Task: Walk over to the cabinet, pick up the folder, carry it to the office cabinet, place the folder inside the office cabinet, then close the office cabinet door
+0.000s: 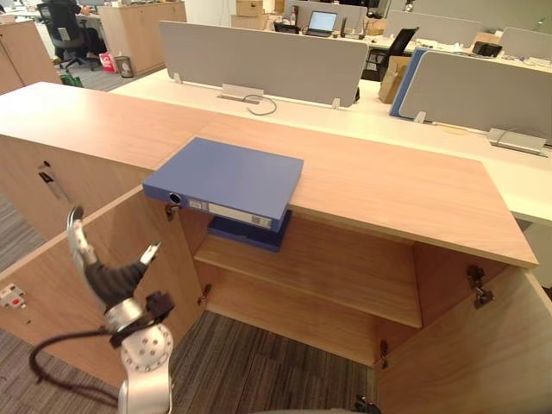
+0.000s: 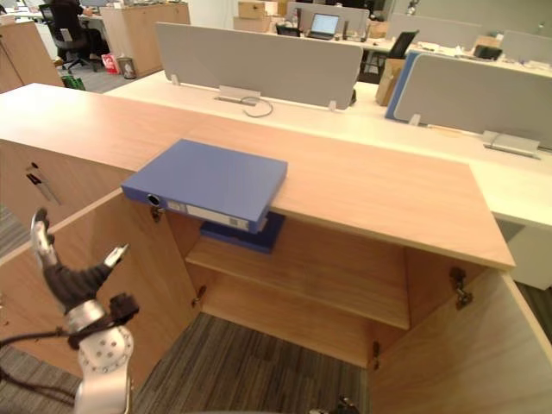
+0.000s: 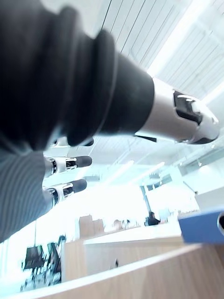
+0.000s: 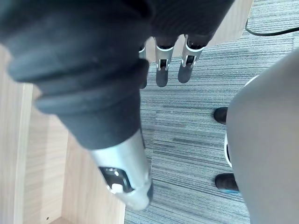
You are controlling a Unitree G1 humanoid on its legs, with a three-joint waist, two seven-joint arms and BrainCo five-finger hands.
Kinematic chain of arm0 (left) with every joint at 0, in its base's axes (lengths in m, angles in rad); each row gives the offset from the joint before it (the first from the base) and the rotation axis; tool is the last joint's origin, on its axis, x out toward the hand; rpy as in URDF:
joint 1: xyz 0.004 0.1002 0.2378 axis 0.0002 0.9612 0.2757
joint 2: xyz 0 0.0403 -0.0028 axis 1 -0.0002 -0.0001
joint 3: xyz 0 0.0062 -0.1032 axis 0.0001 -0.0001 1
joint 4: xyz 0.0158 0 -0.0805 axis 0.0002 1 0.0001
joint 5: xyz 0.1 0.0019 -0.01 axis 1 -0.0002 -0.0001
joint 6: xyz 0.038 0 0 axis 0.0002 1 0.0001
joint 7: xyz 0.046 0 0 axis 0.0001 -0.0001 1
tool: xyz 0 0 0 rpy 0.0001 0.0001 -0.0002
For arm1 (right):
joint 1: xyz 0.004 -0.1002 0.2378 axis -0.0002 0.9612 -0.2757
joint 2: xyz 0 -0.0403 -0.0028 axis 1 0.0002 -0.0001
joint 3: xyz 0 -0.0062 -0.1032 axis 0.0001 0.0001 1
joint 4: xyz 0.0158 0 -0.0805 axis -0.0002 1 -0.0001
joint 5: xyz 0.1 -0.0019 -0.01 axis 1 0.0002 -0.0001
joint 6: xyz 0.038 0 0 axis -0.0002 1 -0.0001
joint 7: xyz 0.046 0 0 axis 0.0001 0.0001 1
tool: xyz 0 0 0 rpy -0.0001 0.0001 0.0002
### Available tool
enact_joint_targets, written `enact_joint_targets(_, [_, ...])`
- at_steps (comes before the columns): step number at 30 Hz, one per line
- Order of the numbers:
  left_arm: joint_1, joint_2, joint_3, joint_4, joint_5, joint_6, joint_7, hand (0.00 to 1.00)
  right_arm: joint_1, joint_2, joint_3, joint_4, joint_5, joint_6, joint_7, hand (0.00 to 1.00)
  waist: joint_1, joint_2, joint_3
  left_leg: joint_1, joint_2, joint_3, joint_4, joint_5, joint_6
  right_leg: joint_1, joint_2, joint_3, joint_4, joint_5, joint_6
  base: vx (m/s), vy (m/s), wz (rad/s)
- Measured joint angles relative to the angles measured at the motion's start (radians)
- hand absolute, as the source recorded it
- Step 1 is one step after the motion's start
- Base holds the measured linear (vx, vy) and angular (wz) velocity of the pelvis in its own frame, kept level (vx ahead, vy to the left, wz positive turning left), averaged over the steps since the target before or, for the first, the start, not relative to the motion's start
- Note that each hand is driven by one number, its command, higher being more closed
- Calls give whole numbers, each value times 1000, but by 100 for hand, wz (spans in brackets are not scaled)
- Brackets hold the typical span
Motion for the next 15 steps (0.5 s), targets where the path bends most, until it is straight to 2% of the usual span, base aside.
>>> enact_joint_targets(5, [-140,97,-25,45,132,11,17,0,-16,-1,0,17,-22,-10,1,0,-10,2,-5,-1,6,19,1,0,0,-15,12,29,-1,5,-7,21,-15,-17])
enact_joint_targets(7, [-193,173,-34,166,174,18,14,0,-21,-2,1,17,-34,-17,1,0,-17,4,-6,1,7,21,-3,0,0,-15,16,31,-16,14,-17,-4,-6,-4])
enact_joint_targets(10, [-208,239,-39,268,198,34,4,0,-22,-4,1,17,-34,-19,3,0,-21,5,-5,7,10,40,-12,0,0,-14,20,49,-29,23,-19,-11,6,-14])
enact_joint_targets(15, [-242,298,-54,366,230,44,-19,0,-28,-6,1,17,-34,-19,9,0,-26,8,-4,21,10,48,-19,1,0,3,23,55,-50,34,-22,-17,4,-8])
